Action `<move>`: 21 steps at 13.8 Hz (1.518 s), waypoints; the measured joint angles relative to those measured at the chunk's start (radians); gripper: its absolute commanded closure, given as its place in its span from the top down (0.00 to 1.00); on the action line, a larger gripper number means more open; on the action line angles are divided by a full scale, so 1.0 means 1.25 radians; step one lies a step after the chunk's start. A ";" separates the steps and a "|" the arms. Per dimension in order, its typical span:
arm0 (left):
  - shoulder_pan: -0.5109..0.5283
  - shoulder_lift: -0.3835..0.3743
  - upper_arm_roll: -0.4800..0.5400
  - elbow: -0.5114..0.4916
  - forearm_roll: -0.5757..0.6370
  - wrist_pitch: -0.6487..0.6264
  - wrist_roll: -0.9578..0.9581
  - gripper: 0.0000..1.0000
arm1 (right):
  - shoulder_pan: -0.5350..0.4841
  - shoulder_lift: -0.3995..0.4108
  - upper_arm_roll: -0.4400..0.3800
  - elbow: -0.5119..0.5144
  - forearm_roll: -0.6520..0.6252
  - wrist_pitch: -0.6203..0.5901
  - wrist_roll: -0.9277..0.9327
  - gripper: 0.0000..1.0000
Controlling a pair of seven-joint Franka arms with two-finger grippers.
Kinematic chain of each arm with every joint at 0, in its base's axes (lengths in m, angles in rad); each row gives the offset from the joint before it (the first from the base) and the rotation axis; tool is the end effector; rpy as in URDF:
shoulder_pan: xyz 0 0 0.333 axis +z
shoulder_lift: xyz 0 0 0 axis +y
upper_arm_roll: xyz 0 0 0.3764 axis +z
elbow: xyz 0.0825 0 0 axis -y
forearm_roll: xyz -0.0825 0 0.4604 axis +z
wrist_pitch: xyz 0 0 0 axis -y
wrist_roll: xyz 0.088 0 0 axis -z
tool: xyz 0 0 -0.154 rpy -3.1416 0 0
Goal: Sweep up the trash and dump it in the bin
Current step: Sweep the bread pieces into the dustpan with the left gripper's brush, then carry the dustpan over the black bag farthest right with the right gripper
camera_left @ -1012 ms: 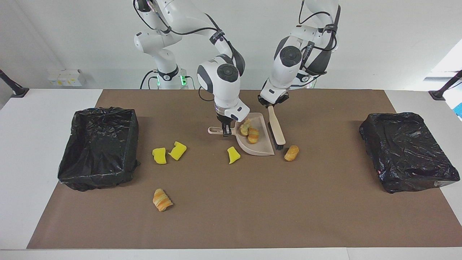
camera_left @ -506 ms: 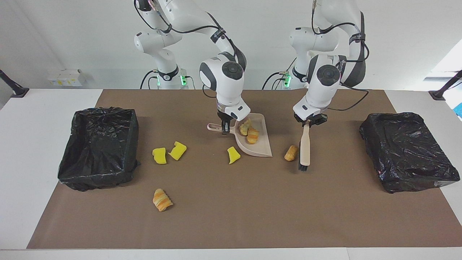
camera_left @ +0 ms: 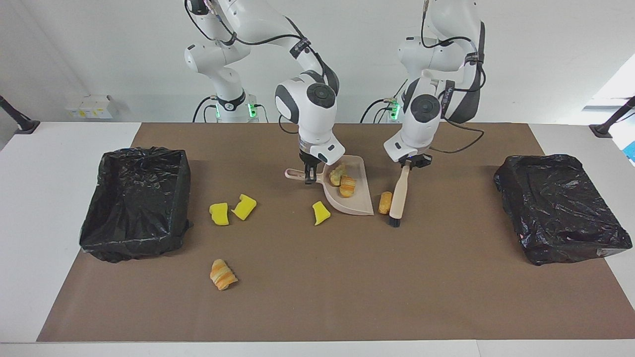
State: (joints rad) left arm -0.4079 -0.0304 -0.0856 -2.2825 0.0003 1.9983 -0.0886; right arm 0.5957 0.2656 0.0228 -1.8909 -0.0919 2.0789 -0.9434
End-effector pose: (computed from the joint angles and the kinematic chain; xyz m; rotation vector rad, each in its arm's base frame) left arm 0.4643 -0.2496 0.3146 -2.9816 0.6117 0.3709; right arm 0.5622 0.3891 0.3288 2.1354 2.2190 -0.1357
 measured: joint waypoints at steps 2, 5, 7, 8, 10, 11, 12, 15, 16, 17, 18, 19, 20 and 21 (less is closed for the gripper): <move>-0.065 -0.012 -0.004 -0.007 -0.048 -0.002 -0.082 0.00 | 0.000 0.002 -0.002 -0.018 -0.002 0.024 0.000 0.00; -0.107 -0.022 -0.005 -0.007 -0.064 -0.007 -0.147 0.00 | -0.001 0.000 -0.003 -0.029 -0.004 0.035 0.000 0.00; -0.106 -0.024 0.005 -0.006 -0.065 -0.037 -0.152 0.00 | -0.001 -0.001 -0.003 -0.029 -0.004 0.037 0.000 0.00; -0.105 -0.026 0.009 -0.003 -0.065 -0.056 -0.165 0.00 | -0.002 -0.001 -0.003 -0.029 -0.004 0.040 0.000 0.00; -0.101 -0.032 0.014 0.007 -0.065 -0.075 -0.209 0.00 | -0.012 -0.002 -0.004 -0.027 -0.004 0.051 0.000 0.00; -0.099 -0.038 0.015 0.014 -0.065 -0.079 -0.230 0.00 | -0.019 -0.006 -0.004 -0.026 -0.004 0.051 0.000 0.00; -0.098 -0.049 0.016 0.022 -0.065 -0.090 -0.257 0.00 | -0.025 -0.013 -0.004 -0.025 -0.004 0.051 0.000 0.00; -0.098 -0.119 0.015 0.036 -0.065 -0.154 -0.319 0.00 | -0.055 -0.058 -0.005 -0.022 -0.004 0.024 -0.008 0.00; -0.099 -0.143 0.012 0.034 -0.065 -0.177 -0.331 0.00 | -0.074 -0.077 -0.005 -0.021 -0.004 0.011 -0.026 0.00; -0.103 -0.162 0.008 0.029 -0.065 -0.186 -0.342 0.00 | -0.100 -0.094 -0.005 -0.016 -0.004 -0.009 -0.056 0.00; -0.113 -0.175 0.004 0.020 -0.067 -0.187 -0.354 0.00 | -0.131 -0.107 -0.006 -0.007 -0.002 -0.037 -0.093 0.00; -0.132 -0.185 0.002 0.009 -0.072 -0.186 -0.376 0.00 | -0.165 -0.115 -0.007 0.010 0.005 -0.073 -0.138 0.00; -0.157 -0.193 -0.001 -0.003 -0.082 -0.184 -0.409 0.00 | -0.199 -0.120 -0.009 0.030 0.011 -0.104 -0.183 0.00; -0.196 -0.196 -0.002 -0.018 -0.089 -0.179 -0.456 0.00 | -0.235 -0.123 -0.011 0.049 0.013 -0.125 -0.227 0.00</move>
State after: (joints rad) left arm -0.6524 -0.2758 -0.0884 -2.3055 -0.1112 1.7752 -0.6588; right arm 0.3015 0.1119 0.0095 -1.8299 -0.0760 1.9224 -1.2276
